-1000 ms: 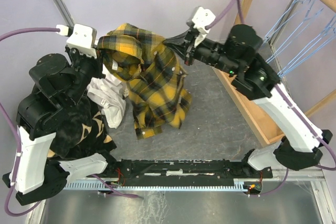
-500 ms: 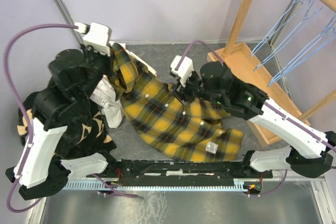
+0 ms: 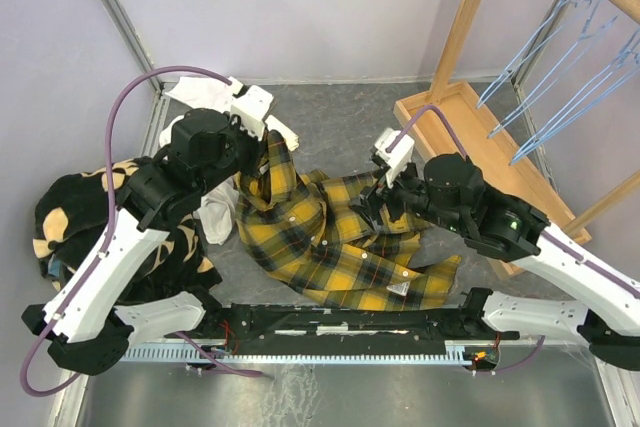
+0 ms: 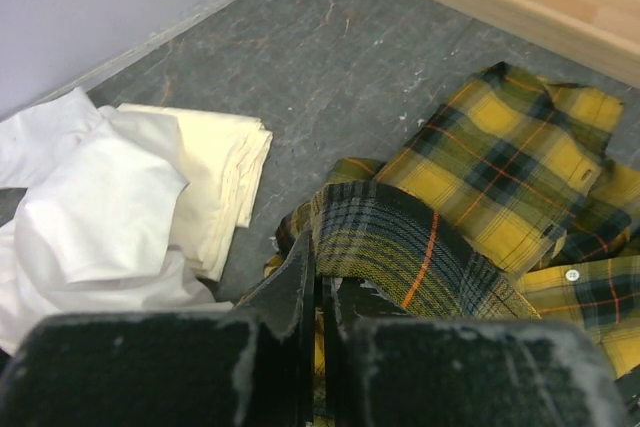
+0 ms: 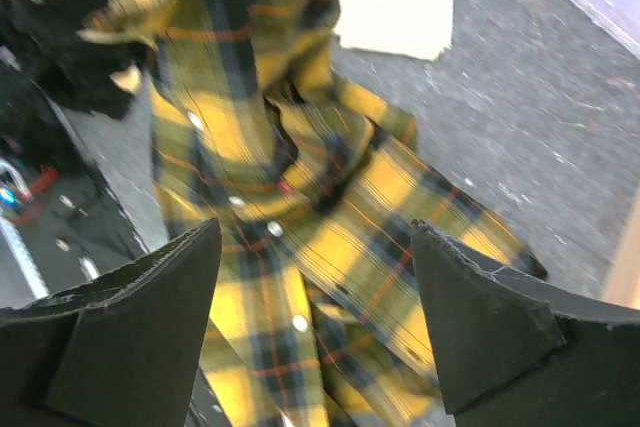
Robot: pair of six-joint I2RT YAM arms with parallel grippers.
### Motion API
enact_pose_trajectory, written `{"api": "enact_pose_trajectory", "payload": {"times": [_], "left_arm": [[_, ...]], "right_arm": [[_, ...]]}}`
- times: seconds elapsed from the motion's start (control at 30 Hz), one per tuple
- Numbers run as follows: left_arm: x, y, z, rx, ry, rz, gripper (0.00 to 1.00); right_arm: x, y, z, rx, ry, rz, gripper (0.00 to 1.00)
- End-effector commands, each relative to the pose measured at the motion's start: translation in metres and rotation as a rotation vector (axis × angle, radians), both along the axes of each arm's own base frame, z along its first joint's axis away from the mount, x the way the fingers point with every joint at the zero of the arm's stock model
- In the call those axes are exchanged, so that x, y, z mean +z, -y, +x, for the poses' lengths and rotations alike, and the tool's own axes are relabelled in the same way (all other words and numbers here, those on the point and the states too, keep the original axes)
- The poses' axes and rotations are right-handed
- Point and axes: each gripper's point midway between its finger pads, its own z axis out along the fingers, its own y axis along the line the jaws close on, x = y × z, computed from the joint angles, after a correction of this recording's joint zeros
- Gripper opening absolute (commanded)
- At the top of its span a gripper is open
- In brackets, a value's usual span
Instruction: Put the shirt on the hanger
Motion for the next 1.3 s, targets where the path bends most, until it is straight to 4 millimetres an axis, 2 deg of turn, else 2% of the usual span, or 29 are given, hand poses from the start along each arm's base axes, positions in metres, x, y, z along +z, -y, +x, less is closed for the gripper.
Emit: {"api": "enact_pose_trajectory", "payload": {"times": [0.0, 0.17, 0.4, 0.7, 0.83, 0.9, 1.03, 1.13, 1.27], "left_arm": [[0.026, 0.019, -0.002, -0.064, 0.050, -0.126, 0.03], [0.018, 0.024, 0.002, -0.068, 0.023, -0.111, 0.03], [0.009, 0.026, 0.007, -0.059, -0.010, -0.078, 0.03], [0.013, 0.028, 0.005, -0.068, -0.015, -0.083, 0.03], [0.015, 0.028, 0.004, -0.073, -0.012, -0.089, 0.03], [0.016, 0.028, 0.003, -0.076, -0.011, -0.091, 0.03], [0.014, 0.026, 0.001, -0.072, -0.011, -0.097, 0.03], [0.013, 0.020, -0.001, -0.042, -0.003, -0.117, 0.12], [0.011, 0.003, -0.001, 0.075, 0.014, -0.196, 0.43]], "right_arm": [[0.060, -0.041, 0.005, 0.029, 0.004, 0.299, 0.85], [0.092, -0.070, 0.015, 0.015, -0.053, 0.477, 0.86], [0.108, -0.101, 0.029, 0.016, -0.090, 0.602, 0.90], [0.067, -0.145, 0.054, 0.021, -0.104, 0.521, 0.91], [0.053, -0.151, 0.065, -0.012, -0.101, 0.490, 0.89], [0.048, -0.149, 0.070, -0.035, -0.088, 0.482, 0.80], [0.050, -0.144, 0.071, -0.047, -0.063, 0.504, 0.38], [0.054, -0.140, 0.068, -0.040, -0.052, 0.526, 0.01], [0.060, -0.131, 0.066, -0.056, -0.036, 0.548, 0.00]]}}
